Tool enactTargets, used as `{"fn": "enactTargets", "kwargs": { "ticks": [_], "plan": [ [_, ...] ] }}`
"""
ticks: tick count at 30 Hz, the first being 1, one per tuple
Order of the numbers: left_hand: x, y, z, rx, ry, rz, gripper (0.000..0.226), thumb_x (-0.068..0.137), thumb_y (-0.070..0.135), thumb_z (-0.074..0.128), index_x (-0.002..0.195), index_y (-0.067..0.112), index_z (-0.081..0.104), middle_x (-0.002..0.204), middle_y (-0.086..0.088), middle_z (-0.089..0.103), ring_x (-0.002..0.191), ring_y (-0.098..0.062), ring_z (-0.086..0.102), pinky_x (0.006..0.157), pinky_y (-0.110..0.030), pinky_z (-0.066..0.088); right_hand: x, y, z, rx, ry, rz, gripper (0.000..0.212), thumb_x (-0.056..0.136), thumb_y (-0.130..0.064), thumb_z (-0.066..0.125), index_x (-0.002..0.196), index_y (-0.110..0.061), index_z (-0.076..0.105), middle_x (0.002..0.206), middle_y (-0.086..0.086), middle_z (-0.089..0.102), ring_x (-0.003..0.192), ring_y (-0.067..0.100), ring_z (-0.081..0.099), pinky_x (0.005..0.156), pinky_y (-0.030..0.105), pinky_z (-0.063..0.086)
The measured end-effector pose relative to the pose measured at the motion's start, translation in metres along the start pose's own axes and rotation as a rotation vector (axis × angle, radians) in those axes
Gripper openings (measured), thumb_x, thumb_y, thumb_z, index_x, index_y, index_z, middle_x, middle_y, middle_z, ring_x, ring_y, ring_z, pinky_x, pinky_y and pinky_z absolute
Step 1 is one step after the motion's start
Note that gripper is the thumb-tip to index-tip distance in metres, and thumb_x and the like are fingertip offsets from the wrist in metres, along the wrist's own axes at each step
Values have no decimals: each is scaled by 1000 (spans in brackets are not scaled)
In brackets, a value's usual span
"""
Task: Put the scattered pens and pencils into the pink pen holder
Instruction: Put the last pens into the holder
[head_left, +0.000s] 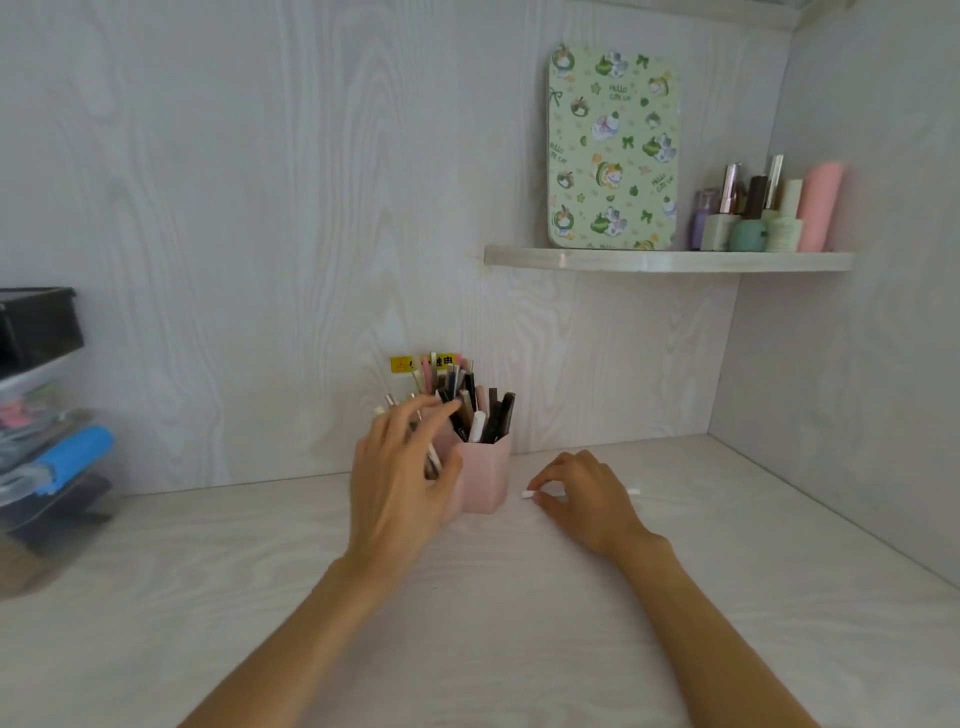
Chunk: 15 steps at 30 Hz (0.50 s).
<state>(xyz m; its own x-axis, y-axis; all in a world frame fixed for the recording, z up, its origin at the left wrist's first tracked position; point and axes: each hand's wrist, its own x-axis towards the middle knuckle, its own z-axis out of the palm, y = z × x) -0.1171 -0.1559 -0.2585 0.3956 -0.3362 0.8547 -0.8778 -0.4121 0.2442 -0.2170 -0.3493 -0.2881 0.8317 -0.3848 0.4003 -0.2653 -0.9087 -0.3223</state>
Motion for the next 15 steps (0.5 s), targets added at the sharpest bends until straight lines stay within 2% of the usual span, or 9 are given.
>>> {"fn": "enactTargets", "kwargs": {
  "ticks": [3, 5, 7, 9, 11, 15],
  "plan": [
    [-21, -21, -7, -113, 51, -213, 44, 78, 33, 71, 119, 32, 52, 110, 14, 54, 98, -9, 49, 71, -29, 44, 0, -4, -10, 84, 188, -6, 14, 91, -26, 55, 103, -24, 64, 100, -8, 65, 94, 12, 55, 75, 22, 39],
    [-25, -29, -5, -235, -21, -417, 52, 75, 45, 71, 120, 35, 46, 107, 21, 50, 93, -4, 51, 68, -28, 41, 2, -12, -23, 214, 394, 33, 13, 93, -27, 53, 103, -24, 60, 95, -9, 65, 84, 8, 58, 72, 22, 45],
    [-23, -35, 0, -378, -112, -590, 59, 72, 55, 69, 121, 33, 45, 110, 21, 53, 94, -3, 54, 72, -28, 42, 6, -25, -39, 367, 578, 45, 10, 94, -28, 52, 103, -25, 54, 92, -10, 64, 79, 6, 59, 71, 21, 48],
    [-20, -39, 6, -493, -213, -649, 50, 72, 56, 69, 114, 32, 54, 106, 18, 61, 95, -5, 59, 80, -31, 47, 10, -40, -55, 499, 694, 5, 12, 94, -24, 52, 106, -25, 50, 91, -9, 63, 81, 5, 62, 72, 14, 48],
    [-20, -41, 9, -572, -275, -660, 31, 75, 51, 70, 100, 34, 64, 99, 17, 68, 93, -6, 64, 87, -35, 50, 14, -56, -72, 591, 763, -62, 22, 93, -15, 53, 112, -23, 48, 92, -5, 64, 84, 6, 65, 75, 9, 49],
    [-22, -43, 6, -645, -297, -686, 6, 76, 47, 71, 79, 48, 65, 85, 24, 69, 88, 1, 65, 80, -26, 48, 31, -93, -97, 747, 844, -132, 29, 92, -9, 53, 117, -24, 46, 92, -3, 66, 85, 4, 68, 78, 13, 52]
  ]
}}
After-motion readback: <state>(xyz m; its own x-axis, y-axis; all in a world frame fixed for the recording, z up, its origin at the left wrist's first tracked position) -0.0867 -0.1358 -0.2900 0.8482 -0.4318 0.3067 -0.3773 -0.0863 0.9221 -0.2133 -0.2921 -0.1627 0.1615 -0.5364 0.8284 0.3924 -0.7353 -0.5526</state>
